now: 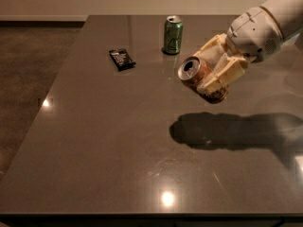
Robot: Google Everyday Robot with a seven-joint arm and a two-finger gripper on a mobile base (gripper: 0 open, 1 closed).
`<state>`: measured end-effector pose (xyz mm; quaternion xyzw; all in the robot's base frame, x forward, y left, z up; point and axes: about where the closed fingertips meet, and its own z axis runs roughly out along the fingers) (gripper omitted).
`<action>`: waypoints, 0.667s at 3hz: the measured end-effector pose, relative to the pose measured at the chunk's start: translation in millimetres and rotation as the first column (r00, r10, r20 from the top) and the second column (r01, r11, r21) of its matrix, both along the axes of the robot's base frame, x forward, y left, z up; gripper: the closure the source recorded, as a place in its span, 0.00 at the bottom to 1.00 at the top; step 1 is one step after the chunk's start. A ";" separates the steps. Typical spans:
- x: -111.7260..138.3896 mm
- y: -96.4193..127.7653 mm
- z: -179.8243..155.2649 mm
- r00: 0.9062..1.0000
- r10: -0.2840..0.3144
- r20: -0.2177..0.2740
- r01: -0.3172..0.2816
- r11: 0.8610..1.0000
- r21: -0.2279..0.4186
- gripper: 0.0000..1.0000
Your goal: Place orange can upright
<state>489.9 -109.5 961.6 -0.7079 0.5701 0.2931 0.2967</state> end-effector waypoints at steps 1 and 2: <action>-8.9 16.8 -0.9 0.998 -0.013 -0.064 0.021 0.993 0.117 1.00; -10.2 37.1 -1.9 0.995 -0.017 -0.098 0.039 0.975 0.220 1.00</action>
Offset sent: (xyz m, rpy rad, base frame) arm -0.0122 0.0570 -0.0035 0.3562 0.1418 -0.0431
